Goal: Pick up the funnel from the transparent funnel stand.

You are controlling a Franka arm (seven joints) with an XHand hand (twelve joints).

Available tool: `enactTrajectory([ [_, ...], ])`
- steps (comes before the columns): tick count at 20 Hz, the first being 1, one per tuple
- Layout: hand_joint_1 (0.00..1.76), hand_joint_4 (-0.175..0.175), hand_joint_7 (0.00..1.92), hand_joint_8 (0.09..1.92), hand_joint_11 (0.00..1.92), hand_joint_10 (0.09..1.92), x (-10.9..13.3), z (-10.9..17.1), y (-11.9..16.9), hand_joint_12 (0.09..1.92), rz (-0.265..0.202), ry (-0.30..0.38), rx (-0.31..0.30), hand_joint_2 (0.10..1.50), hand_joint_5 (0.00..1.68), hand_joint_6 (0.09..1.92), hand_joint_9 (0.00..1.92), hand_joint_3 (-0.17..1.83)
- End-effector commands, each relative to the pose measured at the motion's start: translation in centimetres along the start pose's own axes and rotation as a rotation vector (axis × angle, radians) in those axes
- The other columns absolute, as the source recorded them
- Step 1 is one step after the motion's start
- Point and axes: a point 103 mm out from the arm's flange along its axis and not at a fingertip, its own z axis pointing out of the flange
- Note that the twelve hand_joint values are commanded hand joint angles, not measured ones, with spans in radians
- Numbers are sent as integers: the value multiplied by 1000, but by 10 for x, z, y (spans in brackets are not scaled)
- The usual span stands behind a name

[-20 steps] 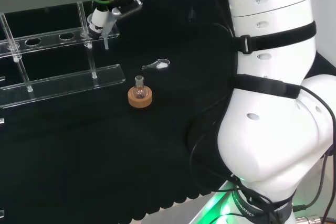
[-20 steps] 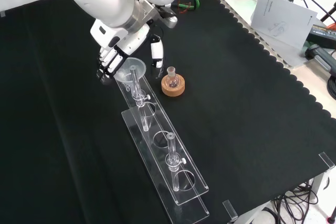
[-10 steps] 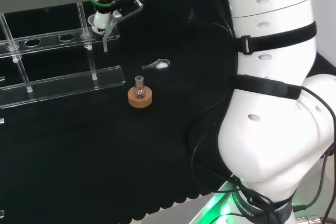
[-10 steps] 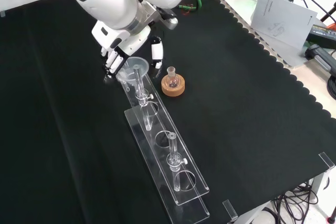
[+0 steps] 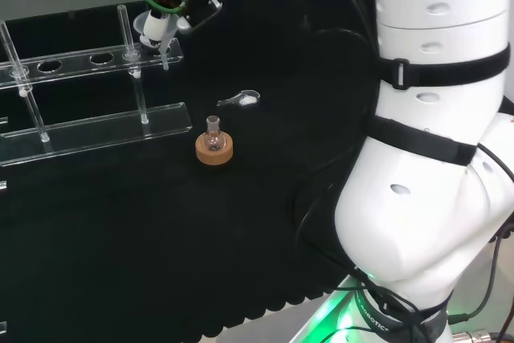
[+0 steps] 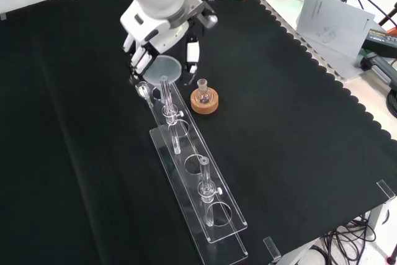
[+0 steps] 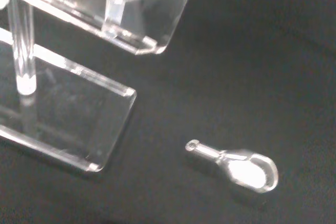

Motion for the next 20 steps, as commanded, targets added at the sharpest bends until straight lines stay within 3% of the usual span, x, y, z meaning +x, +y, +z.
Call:
enactTrajectory([
  [1,727,-44,887,740,673,482,-14,-39,-20,1237,49,-60,-76,798,666,218,1186,475],
  [8,721,-47,872,740,669,478,-31,-59,-70,1232,110,-63,-101,787,630,229,1179,478],
  [20,716,-45,835,754,637,487,-39,-48,-130,1248,151,-30,-66,783,593,256,1153,490],
])
